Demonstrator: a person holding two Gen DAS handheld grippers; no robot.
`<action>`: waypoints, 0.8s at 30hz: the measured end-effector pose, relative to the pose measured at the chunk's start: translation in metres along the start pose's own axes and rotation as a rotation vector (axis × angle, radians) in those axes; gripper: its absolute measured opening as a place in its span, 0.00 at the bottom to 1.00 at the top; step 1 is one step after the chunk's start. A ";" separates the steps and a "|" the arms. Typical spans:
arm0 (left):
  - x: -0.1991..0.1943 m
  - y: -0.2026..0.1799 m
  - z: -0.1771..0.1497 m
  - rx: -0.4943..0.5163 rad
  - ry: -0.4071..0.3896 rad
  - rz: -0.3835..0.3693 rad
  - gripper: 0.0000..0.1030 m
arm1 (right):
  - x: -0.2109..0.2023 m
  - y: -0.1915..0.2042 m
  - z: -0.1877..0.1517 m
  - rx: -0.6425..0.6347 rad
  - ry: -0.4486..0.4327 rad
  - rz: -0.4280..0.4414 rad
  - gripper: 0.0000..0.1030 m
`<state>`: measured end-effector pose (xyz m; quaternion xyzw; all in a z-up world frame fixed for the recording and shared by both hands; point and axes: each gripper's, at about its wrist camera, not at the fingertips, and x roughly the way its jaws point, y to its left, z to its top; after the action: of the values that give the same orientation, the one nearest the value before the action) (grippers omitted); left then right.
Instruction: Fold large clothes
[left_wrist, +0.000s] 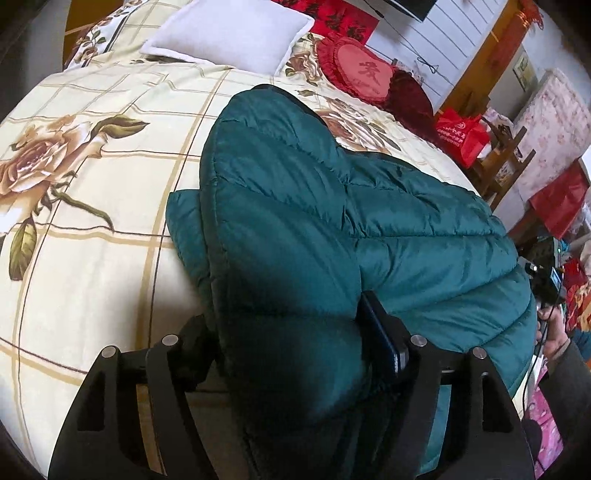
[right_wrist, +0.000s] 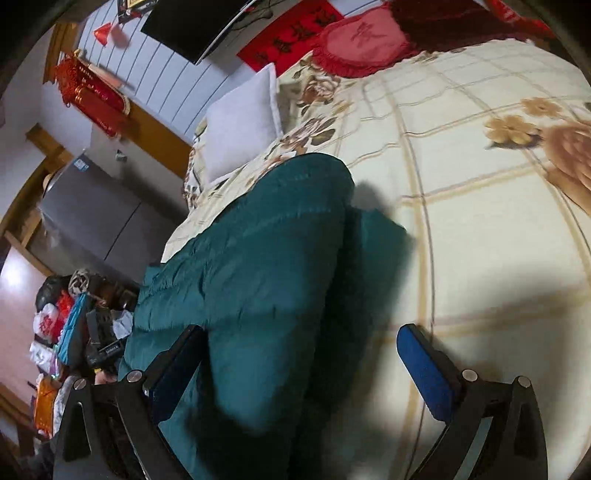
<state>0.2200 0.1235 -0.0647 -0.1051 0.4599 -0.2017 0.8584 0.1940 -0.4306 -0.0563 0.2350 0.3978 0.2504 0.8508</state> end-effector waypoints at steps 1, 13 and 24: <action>0.000 0.000 0.000 0.001 -0.002 0.002 0.70 | 0.005 0.001 0.005 -0.008 0.012 0.001 1.00; -0.005 -0.011 -0.006 0.008 -0.040 0.077 0.70 | 0.024 0.048 -0.004 -0.304 -0.008 -0.181 0.57; -0.021 -0.064 -0.016 0.077 -0.144 0.356 0.32 | 0.026 0.113 -0.028 -0.587 -0.076 -0.546 0.32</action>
<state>0.1806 0.0753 -0.0344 -0.0031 0.4008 -0.0560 0.9145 0.1592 -0.3230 -0.0194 -0.1234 0.3256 0.1094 0.9310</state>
